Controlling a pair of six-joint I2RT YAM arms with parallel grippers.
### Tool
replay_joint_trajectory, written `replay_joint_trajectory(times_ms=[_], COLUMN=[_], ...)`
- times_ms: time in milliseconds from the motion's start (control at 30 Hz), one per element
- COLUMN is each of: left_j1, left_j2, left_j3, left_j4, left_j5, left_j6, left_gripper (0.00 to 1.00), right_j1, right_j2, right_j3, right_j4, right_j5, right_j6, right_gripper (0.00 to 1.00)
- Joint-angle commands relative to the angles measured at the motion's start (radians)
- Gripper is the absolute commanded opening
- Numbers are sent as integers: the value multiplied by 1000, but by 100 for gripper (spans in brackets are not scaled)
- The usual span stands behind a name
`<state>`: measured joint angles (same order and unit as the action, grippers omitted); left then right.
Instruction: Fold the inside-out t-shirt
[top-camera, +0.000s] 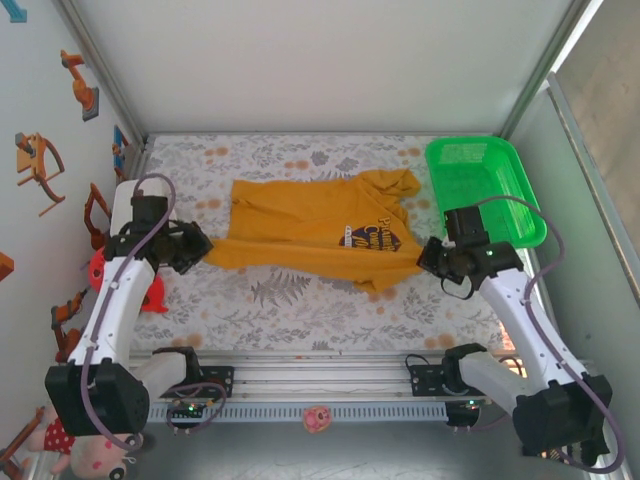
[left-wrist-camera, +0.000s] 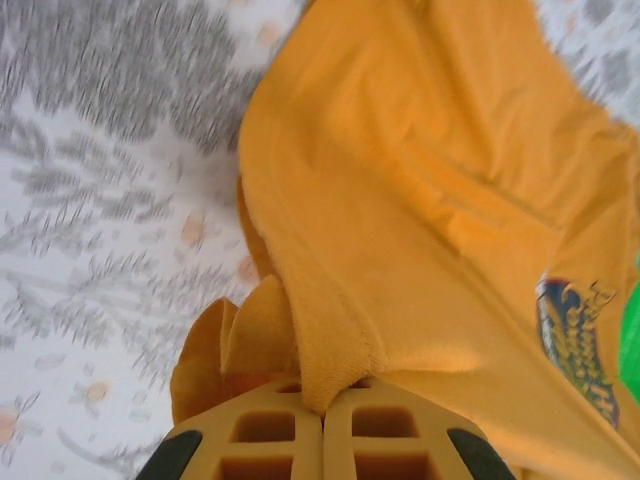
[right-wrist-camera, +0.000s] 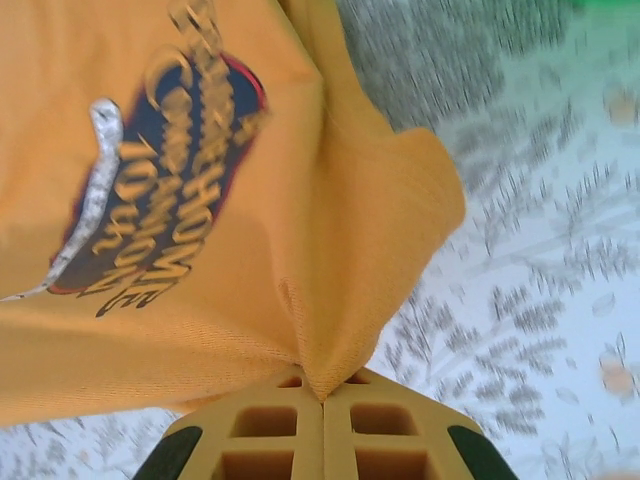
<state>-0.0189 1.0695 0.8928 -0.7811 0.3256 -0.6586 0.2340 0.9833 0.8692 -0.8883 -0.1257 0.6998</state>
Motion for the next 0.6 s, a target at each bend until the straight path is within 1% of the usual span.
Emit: replay_joint_trajectory(times_ms=[0, 33, 67, 100, 133, 200, 333, 433, 567], left_j1=[3, 4, 5, 5, 5, 5, 5, 4, -4], left_j2=[-57, -69, -69, -57, -34, 50, 220, 386, 626], left_j3=[-19, -12, 6, 31, 58, 134, 263, 376, 568], left_j4=[-88, -92, -90, -86, -84, -79, -24, 15, 34], left_j5=[-18, -37, -55, -63, -69, -72, -86, -92, -95], left_j6=[-29, -27, -21, -14, -4, 24, 61, 83, 115], left_gripper=[48, 60, 69, 75, 79, 82, 83, 83, 84], right_j1=[-8, -8, -8, -9, -9, -9, -9, -9, -9], right_j2=[-35, -42, -43, -35, -16, 56, 235, 414, 673], right_j3=[-4, 13, 38, 68, 96, 183, 333, 467, 666], right_j4=[-112, -133, -143, -145, -143, -121, -17, 50, 92], right_j5=[3, 24, 41, 51, 58, 62, 54, 31, 45], right_j6=[36, 32, 16, -1, -17, -64, -132, -155, -167], right_gripper=[34, 51, 62, 64, 64, 64, 64, 65, 67])
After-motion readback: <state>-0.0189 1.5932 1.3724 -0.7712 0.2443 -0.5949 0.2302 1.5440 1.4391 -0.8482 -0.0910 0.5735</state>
